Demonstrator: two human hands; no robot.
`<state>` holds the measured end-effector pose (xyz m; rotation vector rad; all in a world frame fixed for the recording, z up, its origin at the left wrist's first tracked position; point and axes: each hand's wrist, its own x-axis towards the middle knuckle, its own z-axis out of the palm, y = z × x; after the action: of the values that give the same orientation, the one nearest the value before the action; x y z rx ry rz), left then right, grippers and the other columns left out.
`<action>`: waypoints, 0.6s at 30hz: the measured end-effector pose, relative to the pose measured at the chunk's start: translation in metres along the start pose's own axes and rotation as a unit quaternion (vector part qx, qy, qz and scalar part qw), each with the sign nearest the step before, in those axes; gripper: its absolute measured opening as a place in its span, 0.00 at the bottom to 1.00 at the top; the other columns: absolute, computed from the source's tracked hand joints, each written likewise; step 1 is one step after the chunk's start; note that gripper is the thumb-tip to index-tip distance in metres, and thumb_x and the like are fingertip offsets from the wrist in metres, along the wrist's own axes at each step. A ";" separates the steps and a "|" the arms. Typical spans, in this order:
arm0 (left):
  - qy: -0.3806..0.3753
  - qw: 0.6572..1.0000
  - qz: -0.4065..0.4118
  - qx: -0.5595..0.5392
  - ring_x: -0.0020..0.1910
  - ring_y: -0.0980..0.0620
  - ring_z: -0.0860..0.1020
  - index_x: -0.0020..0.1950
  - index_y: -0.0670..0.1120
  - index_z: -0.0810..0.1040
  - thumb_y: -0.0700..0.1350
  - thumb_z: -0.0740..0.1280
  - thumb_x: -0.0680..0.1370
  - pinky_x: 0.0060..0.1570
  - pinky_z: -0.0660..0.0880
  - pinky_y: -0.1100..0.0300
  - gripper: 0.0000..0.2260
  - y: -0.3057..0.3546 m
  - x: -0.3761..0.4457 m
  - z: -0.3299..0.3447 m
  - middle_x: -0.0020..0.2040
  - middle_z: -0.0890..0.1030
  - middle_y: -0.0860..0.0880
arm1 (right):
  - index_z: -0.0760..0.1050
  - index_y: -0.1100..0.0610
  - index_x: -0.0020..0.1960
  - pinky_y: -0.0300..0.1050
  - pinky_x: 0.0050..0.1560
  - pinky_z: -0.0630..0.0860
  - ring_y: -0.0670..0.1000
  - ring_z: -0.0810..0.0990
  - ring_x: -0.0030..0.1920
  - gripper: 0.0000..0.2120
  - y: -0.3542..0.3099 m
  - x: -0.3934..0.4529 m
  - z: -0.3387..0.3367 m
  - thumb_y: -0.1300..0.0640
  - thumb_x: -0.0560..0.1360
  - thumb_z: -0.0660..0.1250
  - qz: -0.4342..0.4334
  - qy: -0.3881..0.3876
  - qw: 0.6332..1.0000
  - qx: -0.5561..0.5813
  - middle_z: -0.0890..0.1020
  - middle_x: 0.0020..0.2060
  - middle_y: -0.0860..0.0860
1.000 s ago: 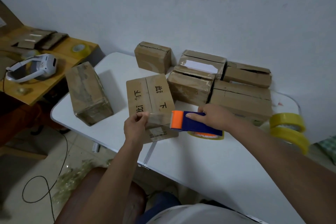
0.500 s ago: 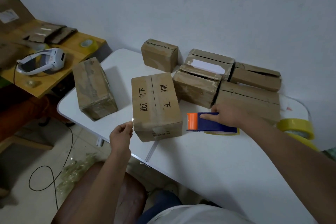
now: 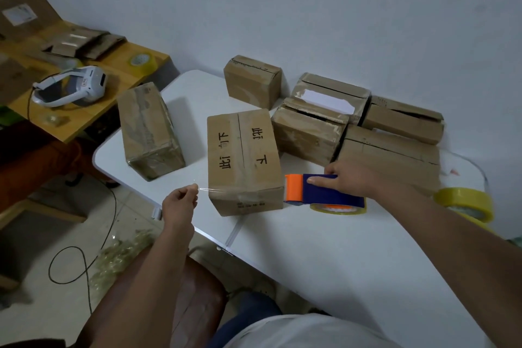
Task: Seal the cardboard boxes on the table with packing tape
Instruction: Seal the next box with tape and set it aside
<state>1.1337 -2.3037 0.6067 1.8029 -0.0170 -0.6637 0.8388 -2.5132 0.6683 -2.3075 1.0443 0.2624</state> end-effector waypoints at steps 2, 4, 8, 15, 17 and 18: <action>0.008 1.000 -0.004 -0.009 0.49 0.50 0.78 0.53 0.43 0.81 0.44 0.70 0.79 0.49 0.74 0.61 0.06 0.000 0.003 -0.006 0.46 0.81 0.48 | 0.78 0.52 0.50 0.38 0.37 0.74 0.46 0.81 0.40 0.37 0.000 0.002 -0.001 0.22 0.62 0.51 -0.009 -0.020 1.000 -0.017 0.82 0.41 0.48; 0.011 1.000 0.004 -0.004 0.49 0.50 0.78 0.54 0.42 0.81 0.43 0.69 0.79 0.52 0.74 0.59 0.07 0.001 0.007 -0.011 0.46 0.80 0.49 | 0.77 0.49 0.48 0.35 0.34 0.70 0.44 0.80 0.38 0.36 0.000 0.003 -0.001 0.21 0.62 0.51 -0.020 -0.034 0.998 -0.046 0.81 0.38 0.45; -0.009 1.000 0.003 -0.006 0.47 0.52 0.77 0.54 0.42 0.80 0.44 0.69 0.80 0.53 0.74 0.59 0.07 0.000 0.006 -0.012 0.45 0.80 0.49 | 0.78 0.50 0.45 0.39 0.35 0.72 0.46 0.80 0.39 0.36 0.005 0.009 -0.003 0.21 0.63 0.51 -0.023 -0.013 0.997 -0.072 0.81 0.38 0.48; -0.016 0.999 -0.003 -0.047 0.45 0.53 0.78 0.53 0.41 0.81 0.46 0.69 0.79 0.52 0.76 0.61 0.08 -0.006 -0.009 -0.007 0.45 0.79 0.47 | 0.75 0.49 0.43 0.42 0.39 0.72 0.47 0.78 0.39 0.29 0.018 0.017 -0.002 0.24 0.69 0.55 0.032 0.042 0.993 -0.107 0.79 0.38 0.48; -0.011 0.999 -0.009 -0.052 0.46 0.52 0.78 0.53 0.41 0.81 0.46 0.70 0.79 0.50 0.76 0.61 0.08 -0.008 -0.011 -0.006 0.45 0.80 0.46 | 0.74 0.49 0.43 0.42 0.38 0.69 0.47 0.77 0.39 0.29 0.018 0.022 -0.003 0.23 0.69 0.55 0.041 0.044 0.993 -0.106 0.78 0.38 0.48; -0.010 0.998 -0.013 -0.055 0.45 0.52 0.78 0.53 0.41 0.81 0.45 0.70 0.79 0.49 0.76 0.61 0.08 -0.009 -0.012 -0.006 0.44 0.79 0.46 | 0.74 0.49 0.42 0.42 0.37 0.68 0.47 0.77 0.39 0.30 0.018 0.024 -0.003 0.23 0.68 0.55 0.044 0.042 0.992 -0.108 0.78 0.37 0.48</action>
<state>1.1236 -2.2918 0.6046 1.6922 0.0293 -0.6891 0.8412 -2.5392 0.6533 -2.4859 1.2133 0.3299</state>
